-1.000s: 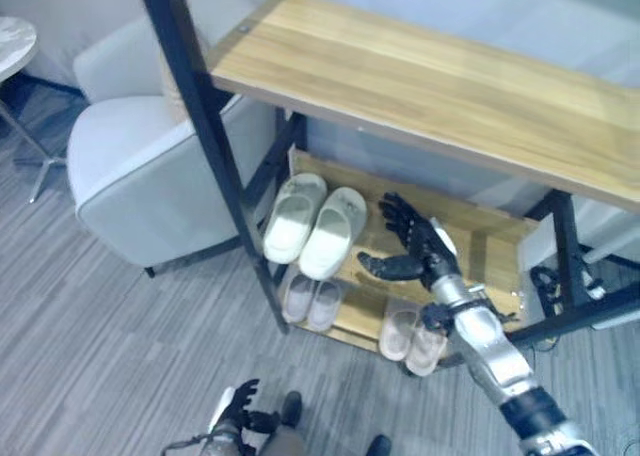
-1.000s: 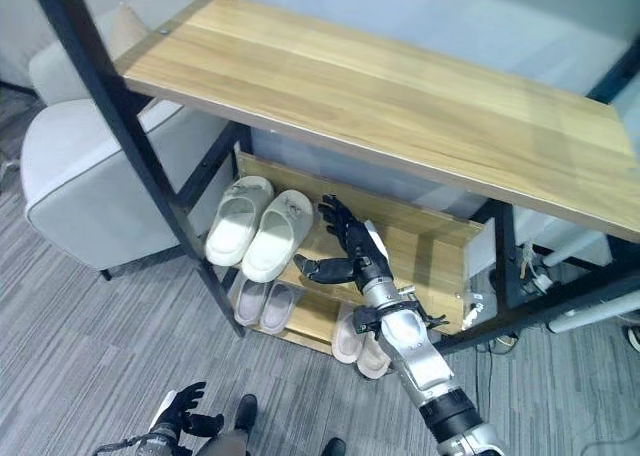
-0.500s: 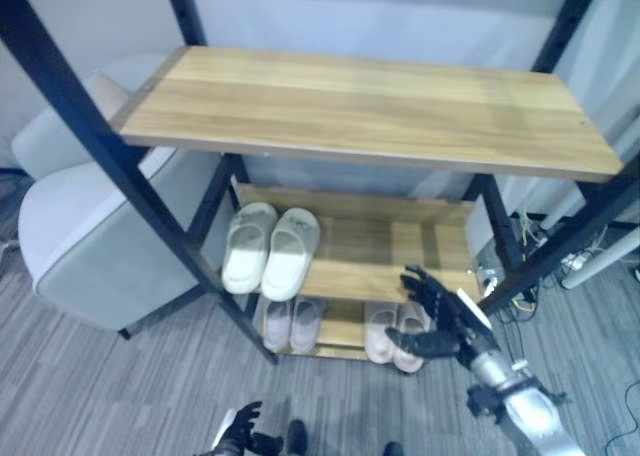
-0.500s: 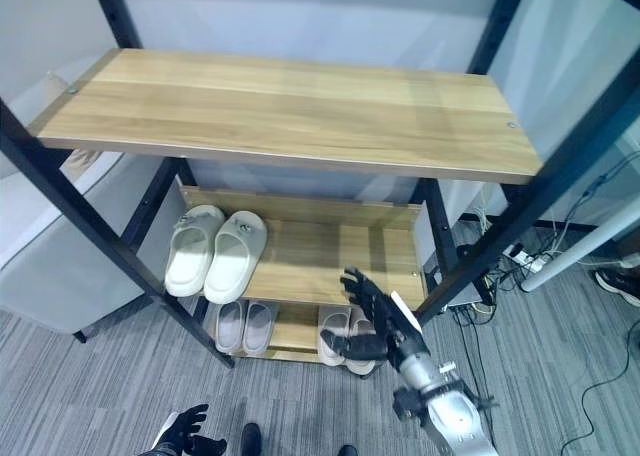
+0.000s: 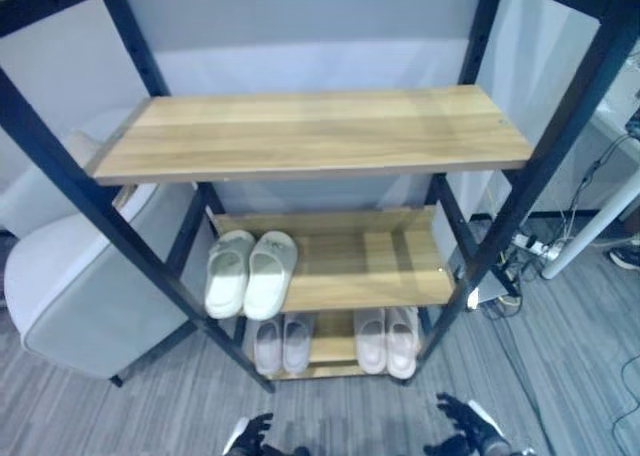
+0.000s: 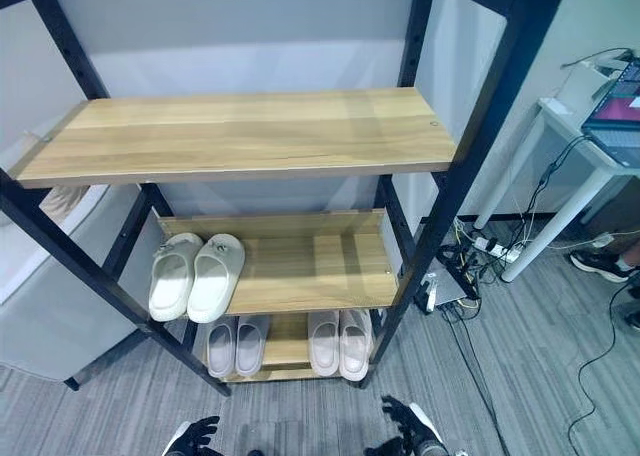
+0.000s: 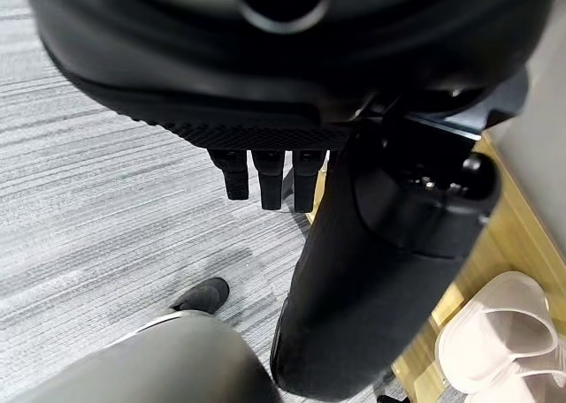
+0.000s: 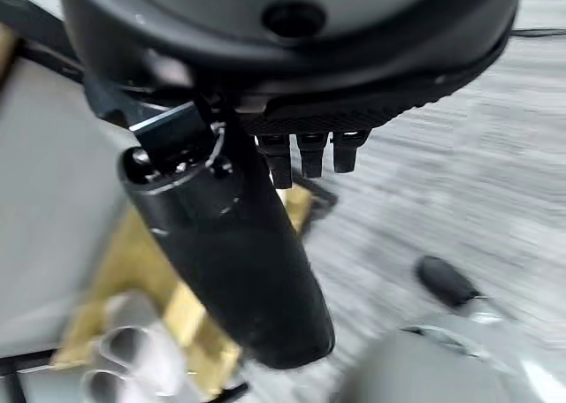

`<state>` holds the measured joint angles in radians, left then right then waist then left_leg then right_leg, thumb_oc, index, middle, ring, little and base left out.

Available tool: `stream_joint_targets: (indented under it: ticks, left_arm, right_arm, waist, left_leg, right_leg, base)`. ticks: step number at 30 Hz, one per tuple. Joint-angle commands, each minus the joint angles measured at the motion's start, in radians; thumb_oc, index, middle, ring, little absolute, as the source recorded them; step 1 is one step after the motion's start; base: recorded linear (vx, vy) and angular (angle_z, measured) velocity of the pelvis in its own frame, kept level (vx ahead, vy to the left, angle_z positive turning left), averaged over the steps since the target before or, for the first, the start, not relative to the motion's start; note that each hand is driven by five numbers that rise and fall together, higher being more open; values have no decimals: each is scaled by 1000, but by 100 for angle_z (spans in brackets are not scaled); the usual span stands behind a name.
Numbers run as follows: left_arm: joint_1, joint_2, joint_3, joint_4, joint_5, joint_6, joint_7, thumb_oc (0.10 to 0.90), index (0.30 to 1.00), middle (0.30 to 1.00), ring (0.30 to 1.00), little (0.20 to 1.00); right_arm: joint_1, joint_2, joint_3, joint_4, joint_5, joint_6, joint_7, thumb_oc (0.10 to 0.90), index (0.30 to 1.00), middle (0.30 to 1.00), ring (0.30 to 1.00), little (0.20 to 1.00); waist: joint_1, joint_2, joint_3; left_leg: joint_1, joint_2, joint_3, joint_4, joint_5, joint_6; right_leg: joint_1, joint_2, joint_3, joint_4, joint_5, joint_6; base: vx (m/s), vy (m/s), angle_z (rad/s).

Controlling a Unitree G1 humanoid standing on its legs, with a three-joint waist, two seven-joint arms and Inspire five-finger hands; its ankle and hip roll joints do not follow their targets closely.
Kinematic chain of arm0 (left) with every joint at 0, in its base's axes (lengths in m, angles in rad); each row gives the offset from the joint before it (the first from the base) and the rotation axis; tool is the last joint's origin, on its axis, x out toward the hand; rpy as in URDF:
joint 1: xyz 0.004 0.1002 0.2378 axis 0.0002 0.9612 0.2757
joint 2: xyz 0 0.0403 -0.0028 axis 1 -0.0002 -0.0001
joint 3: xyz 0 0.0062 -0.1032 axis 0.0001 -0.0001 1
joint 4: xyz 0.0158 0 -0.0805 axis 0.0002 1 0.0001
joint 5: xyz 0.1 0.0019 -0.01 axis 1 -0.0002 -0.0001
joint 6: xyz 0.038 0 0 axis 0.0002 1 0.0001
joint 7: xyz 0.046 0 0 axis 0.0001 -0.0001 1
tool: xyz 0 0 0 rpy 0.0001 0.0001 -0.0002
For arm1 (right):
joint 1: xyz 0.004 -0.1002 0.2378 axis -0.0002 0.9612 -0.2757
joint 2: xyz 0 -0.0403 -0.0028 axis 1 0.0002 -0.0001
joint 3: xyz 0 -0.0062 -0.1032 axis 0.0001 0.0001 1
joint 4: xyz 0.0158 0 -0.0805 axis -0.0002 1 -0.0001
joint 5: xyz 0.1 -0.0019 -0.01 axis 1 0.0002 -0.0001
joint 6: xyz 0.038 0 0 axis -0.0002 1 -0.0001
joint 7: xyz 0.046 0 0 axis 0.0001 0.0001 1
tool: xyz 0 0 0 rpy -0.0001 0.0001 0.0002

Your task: Arrange the slippers neatly on the shoe rack.

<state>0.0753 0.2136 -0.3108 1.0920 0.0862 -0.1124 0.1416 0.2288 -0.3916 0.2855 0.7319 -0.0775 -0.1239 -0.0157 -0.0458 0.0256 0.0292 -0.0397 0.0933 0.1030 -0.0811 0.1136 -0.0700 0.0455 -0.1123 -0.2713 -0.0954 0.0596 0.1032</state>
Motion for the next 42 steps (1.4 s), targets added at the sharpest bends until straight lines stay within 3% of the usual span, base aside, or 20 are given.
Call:
stream_joint_targets:
  ticks: [1,10,13,14,17,20,23,30,33,37,38,42]
  left_arm:
    - [-69,-53,-20,37,29,-32,7,800,900,900,900,900]
    - [-121,-37,-34,36,22,-32,26,800,900,900,900,900]
    - [-145,-36,-35,47,20,-30,25,800,900,900,900,900]
    - [-145,-36,-35,47,20,-30,25,800,900,900,900,900]
    - [-159,-39,-30,75,40,-27,25,800,900,900,900,900]
    - [-171,-47,-45,76,57,-29,30,800,900,900,900,900]
    - [-181,-48,-50,81,66,-27,29,800,900,900,900,900]
    - [-201,-19,-32,106,66,-31,31,800,900,900,900,900]
    - [-217,6,-38,95,63,-28,23,800,900,900,900,900]
    - [-200,27,-27,106,66,-19,15,800,900,900,900,900]
    - [-198,27,-27,105,66,-19,15,800,900,900,900,900]
    - [-180,38,-3,119,65,-19,15,800,900,900,900,900]
  right_arm:
    - [-105,6,7,1,-30,-44,-77,800,900,900,900,900]
    - [-171,36,12,168,22,-34,-107,800,900,900,900,900]
    - [-195,29,15,177,25,-31,-116,800,900,900,900,900]
    - [-195,29,15,178,25,-31,-116,800,900,900,900,900]
    - [-202,37,7,237,24,-25,-114,800,900,900,900,900]
    - [-205,49,1,289,23,-19,-114,800,900,900,900,900]
    - [-212,64,-8,338,25,-9,-115,800,900,900,900,900]
    - [-268,99,-4,391,6,12,-121,800,900,900,900,900]
    - [-273,102,0,392,15,15,-115,800,900,900,900,900]
    - [-246,107,-5,430,19,15,-103,800,900,900,900,900]
    - [-245,108,-5,430,19,14,-103,800,900,900,900,900]
    - [-233,114,6,433,-4,14,-109,800,900,900,900,900]
  waist:
    - [34,-27,29]
    - [47,-31,76]
    - [40,-59,97]
    - [40,-59,96]
    - [10,-88,89]
    - [-8,-85,85]
    - [-22,-79,84]
    - [-15,-92,139]
    - [-4,-86,158]
    - [21,-70,120]
    - [22,-71,121]
    - [65,-104,61]
  left_leg:
    - [56,9,9,-6,-87,-40]
    - [-10,13,-41,50,-56,-48]
    - [-53,-17,-65,173,-135,-44]
    - [-54,-17,-66,175,-136,-44]
    - [-2,-35,-60,312,-248,-34]
    - [44,-39,-68,309,-260,-36]
    - [88,-52,-58,216,-295,-21]
    - [78,-99,-76,128,-269,25]
    - [32,-106,-82,133,-244,56]
    - [-7,-105,-98,98,-180,79]
    - [-4,-107,-97,97,-182,79]
    - [-15,-102,-56,37,-136,53]
  right_leg:
    - [-12,10,-11,8,-67,33]
    - [-27,19,11,8,-76,17]
    - [-60,-6,2,8,-47,11]
    - [-61,-6,1,8,-47,11]
    - [-91,-26,-14,8,-19,1]
    - [-104,-32,-33,12,5,4]
    - [-133,-44,-40,19,36,21]
    - [-244,-110,20,93,97,81]
    - [-243,-75,146,216,16,70]
    - [-178,-1,190,351,-76,46]
    - [-180,-3,192,359,-83,46]
    - [-50,-5,129,168,-110,44]
  base:
    - [-18,-58,-6]
    - [-99,-47,7]
    - [-205,-48,21]
    - [-144,-20,22]
    - [-157,42,17]
    - [-55,95,4]
    - [-80,146,43]
    - [-169,149,9]
    - [-250,124,2]
    - [-170,100,6]
    - [-101,1,14]
    - [-55,-84,3]
